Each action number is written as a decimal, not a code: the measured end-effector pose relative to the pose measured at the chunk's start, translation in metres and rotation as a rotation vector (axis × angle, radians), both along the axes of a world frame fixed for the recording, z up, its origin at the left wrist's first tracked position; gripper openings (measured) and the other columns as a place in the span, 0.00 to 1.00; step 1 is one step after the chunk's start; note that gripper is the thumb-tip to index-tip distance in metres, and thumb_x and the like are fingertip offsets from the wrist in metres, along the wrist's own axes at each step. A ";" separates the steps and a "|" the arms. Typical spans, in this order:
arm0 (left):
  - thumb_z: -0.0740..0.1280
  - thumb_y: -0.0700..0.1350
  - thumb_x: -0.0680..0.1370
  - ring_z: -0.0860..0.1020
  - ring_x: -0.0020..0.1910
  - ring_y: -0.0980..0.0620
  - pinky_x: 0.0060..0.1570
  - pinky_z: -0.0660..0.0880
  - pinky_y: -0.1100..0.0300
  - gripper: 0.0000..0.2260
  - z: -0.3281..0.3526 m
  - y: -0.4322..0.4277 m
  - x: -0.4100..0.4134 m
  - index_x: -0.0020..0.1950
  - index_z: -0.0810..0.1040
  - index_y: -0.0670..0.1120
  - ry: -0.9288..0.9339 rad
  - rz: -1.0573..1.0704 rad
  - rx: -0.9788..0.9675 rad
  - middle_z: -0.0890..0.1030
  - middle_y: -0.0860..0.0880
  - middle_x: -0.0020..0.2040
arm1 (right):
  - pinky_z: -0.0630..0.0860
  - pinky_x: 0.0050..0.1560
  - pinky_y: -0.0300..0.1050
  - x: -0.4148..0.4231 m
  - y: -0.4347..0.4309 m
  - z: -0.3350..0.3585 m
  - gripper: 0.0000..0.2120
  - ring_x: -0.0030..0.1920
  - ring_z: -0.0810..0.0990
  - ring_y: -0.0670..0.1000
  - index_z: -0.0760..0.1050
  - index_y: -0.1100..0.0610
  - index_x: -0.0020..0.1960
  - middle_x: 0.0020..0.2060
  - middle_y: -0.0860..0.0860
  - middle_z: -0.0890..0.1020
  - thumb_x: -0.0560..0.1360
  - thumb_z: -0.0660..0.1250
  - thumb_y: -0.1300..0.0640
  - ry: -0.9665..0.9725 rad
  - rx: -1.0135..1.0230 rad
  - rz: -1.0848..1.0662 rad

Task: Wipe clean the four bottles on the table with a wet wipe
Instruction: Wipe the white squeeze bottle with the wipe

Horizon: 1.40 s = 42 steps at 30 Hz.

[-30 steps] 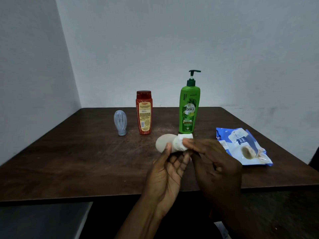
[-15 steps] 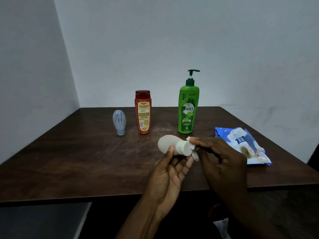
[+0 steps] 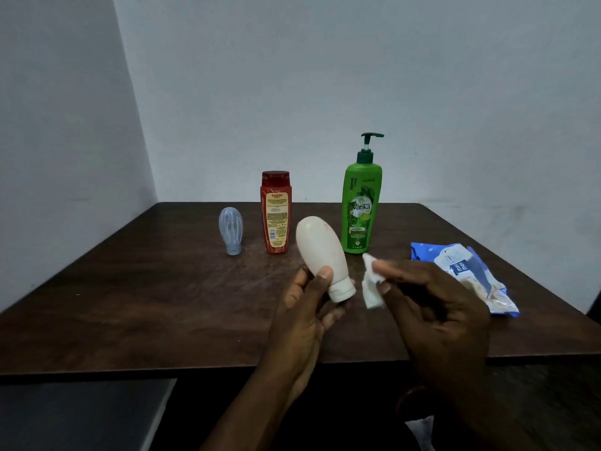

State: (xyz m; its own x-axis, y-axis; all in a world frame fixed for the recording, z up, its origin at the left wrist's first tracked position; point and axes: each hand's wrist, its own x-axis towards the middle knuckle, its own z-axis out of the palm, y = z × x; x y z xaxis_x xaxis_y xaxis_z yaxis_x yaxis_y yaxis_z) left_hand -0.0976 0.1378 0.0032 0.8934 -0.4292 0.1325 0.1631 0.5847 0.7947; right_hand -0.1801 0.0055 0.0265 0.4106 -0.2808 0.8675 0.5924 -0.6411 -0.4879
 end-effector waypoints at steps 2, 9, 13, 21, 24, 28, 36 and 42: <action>0.68 0.48 0.74 0.84 0.54 0.51 0.52 0.81 0.58 0.16 0.000 0.003 -0.002 0.62 0.79 0.48 -0.082 0.010 0.058 0.86 0.48 0.55 | 0.78 0.57 0.39 0.007 0.010 -0.001 0.13 0.56 0.83 0.46 0.83 0.55 0.54 0.53 0.47 0.85 0.73 0.73 0.67 0.052 -0.069 0.021; 0.67 0.46 0.76 0.85 0.47 0.53 0.43 0.82 0.63 0.10 -0.005 0.005 -0.003 0.55 0.82 0.47 -0.111 0.060 0.119 0.87 0.47 0.50 | 0.76 0.62 0.39 0.018 0.006 -0.024 0.15 0.60 0.81 0.44 0.84 0.60 0.56 0.57 0.51 0.83 0.71 0.71 0.70 0.032 -0.322 0.000; 0.67 0.44 0.75 0.85 0.49 0.53 0.48 0.82 0.62 0.12 -0.005 0.003 -0.008 0.57 0.81 0.48 -0.142 0.035 0.129 0.87 0.48 0.51 | 0.76 0.59 0.39 0.025 0.003 -0.016 0.14 0.56 0.82 0.44 0.84 0.59 0.55 0.54 0.51 0.83 0.71 0.72 0.70 0.035 -0.291 0.004; 0.69 0.46 0.73 0.84 0.55 0.54 0.50 0.79 0.64 0.19 -0.006 0.003 -0.008 0.64 0.77 0.51 -0.258 0.032 0.193 0.86 0.51 0.54 | 0.78 0.54 0.39 0.049 -0.005 0.036 0.10 0.56 0.81 0.45 0.84 0.56 0.56 0.53 0.50 0.82 0.76 0.72 0.64 0.105 -0.207 0.001; 0.68 0.45 0.74 0.83 0.57 0.54 0.50 0.79 0.65 0.22 -0.003 0.006 -0.008 0.68 0.75 0.49 -0.290 0.035 0.190 0.85 0.51 0.56 | 0.79 0.51 0.41 0.053 -0.004 0.046 0.10 0.55 0.81 0.44 0.84 0.55 0.57 0.53 0.49 0.83 0.77 0.71 0.62 0.108 -0.236 -0.017; 0.67 0.43 0.76 0.83 0.57 0.54 0.50 0.79 0.64 0.18 -0.001 0.009 -0.008 0.66 0.77 0.49 -0.346 0.063 0.200 0.85 0.51 0.56 | 0.76 0.58 0.37 0.044 0.007 0.036 0.11 0.57 0.80 0.45 0.84 0.57 0.57 0.55 0.51 0.82 0.76 0.71 0.65 0.096 -0.372 -0.020; 0.64 0.37 0.80 0.80 0.63 0.54 0.59 0.76 0.62 0.17 -0.012 0.014 -0.008 0.68 0.75 0.46 -0.466 0.164 0.265 0.82 0.51 0.63 | 0.74 0.59 0.40 0.031 0.009 0.003 0.09 0.53 0.79 0.50 0.85 0.60 0.52 0.51 0.53 0.83 0.73 0.71 0.65 0.052 -0.601 0.009; 0.66 0.44 0.80 0.79 0.62 0.59 0.56 0.76 0.65 0.14 -0.001 0.010 -0.010 0.61 0.79 0.62 -0.543 0.214 0.303 0.82 0.58 0.60 | 0.74 0.57 0.42 0.037 0.010 0.029 0.10 0.52 0.79 0.53 0.84 0.61 0.54 0.52 0.54 0.83 0.73 0.74 0.67 0.000 -0.617 -0.043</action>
State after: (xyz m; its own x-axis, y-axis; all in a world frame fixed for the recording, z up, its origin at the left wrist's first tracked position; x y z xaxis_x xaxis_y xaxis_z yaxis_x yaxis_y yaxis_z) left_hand -0.1075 0.1477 0.0027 0.8034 -0.3383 0.4900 -0.4029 0.2971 0.8657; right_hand -0.1432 0.0154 0.0557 0.4100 0.2566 0.8752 0.5594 -0.8286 -0.0192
